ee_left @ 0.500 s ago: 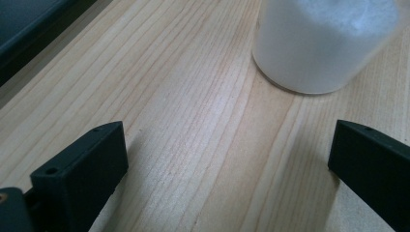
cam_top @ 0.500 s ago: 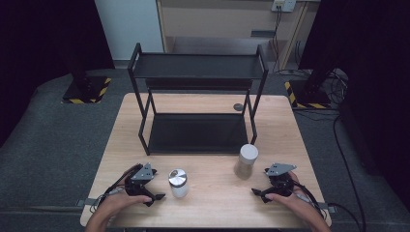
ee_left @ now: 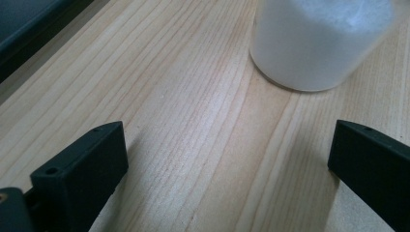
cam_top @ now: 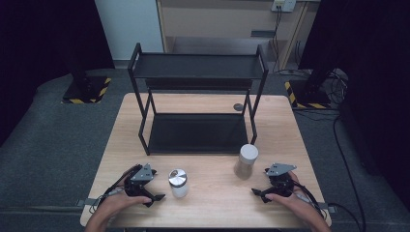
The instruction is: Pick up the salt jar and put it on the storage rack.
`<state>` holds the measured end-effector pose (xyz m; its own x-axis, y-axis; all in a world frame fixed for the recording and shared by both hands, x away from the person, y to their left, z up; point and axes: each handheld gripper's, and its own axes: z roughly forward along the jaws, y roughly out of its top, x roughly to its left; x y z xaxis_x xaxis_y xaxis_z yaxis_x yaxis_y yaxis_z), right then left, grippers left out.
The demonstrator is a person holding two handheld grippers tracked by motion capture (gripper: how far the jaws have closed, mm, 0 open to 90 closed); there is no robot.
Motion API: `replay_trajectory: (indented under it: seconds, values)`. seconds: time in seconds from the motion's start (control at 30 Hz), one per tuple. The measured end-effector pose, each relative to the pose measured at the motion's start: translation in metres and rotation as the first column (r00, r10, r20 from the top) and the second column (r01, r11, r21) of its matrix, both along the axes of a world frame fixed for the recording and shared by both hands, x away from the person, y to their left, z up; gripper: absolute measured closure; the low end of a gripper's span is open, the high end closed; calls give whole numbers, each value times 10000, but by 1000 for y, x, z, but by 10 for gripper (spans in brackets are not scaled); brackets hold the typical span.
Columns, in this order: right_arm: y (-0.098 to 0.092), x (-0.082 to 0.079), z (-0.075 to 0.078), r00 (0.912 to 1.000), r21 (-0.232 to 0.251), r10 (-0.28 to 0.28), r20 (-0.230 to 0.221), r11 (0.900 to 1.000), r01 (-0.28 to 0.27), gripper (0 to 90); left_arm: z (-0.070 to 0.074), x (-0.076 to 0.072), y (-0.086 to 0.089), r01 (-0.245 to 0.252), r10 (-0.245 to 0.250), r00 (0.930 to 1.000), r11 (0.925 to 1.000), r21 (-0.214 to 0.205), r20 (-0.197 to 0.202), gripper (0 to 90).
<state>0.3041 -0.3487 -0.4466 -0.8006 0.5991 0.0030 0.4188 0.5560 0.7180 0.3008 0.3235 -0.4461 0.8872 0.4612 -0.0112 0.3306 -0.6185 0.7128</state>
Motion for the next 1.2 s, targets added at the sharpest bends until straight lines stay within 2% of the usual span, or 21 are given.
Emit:
replay_trajectory:
  seconds: [0.23,0.33,0.67,1.2]
  values:
    - [0,0,0,10000,1,-9,-1,10000,9,12,1,0,0,70,-70,10000,10000,14,-10,0]
    - [0,0,0,10000,3,-13,-2,10000,13,12,1,0,1,126,-128,9999,9997,-226,-70,17]
    - [0,-1,0,10000,4,-35,-1,10000,35,13,9,-5,1,358,-338,9986,9980,-514,400,17]
    - [0,-1,0,10000,8,-60,-3,10000,60,13,19,-6,-9,863,-831,9950,9946,-578,558,15]
